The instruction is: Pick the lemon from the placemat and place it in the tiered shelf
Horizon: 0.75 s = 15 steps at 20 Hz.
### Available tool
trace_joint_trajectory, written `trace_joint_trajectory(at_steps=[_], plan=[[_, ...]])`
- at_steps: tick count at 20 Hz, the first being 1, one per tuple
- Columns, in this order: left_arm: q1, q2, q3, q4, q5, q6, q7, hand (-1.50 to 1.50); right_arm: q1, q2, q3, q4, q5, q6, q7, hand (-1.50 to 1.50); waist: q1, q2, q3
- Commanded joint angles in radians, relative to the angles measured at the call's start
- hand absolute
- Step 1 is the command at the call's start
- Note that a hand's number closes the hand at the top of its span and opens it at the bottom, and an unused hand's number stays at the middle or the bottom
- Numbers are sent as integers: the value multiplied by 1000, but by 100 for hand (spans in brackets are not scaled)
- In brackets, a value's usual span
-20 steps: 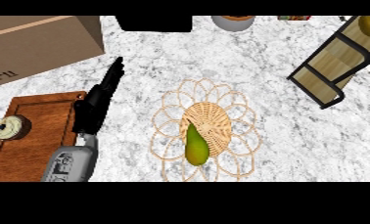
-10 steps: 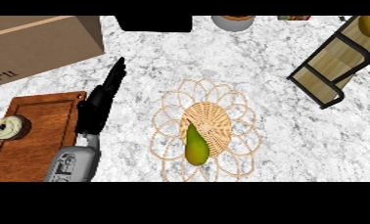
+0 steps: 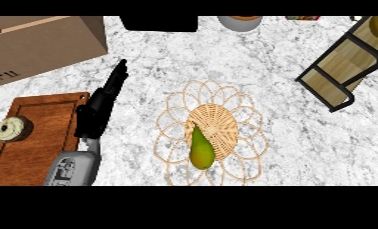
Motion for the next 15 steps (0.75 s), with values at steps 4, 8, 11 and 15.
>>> trace_joint_trajectory(at_steps=[4, 8, 11, 15], plan=[[9, -15, -15, -2, -11, 10, -5, 0, 84, -148, 24, 34, 31, 119, 111, -150, 1, 10, 5], [-8, -9, -6, -4, -14, 18, -4, 0, 176, -164, 23, 46, 34, 180, 36, -150, -10, 13, 9], [4, -5, 4, -20, 13, -1, 7, 0, 230, -194, 45, 33, 60, 211, -9, -150, -7, 13, 12], [-3, -6, -4, -13, -6, 10, -1, 0, 264, -208, 28, 51, 44, 275, -35, -150, -14, 13, 13]])
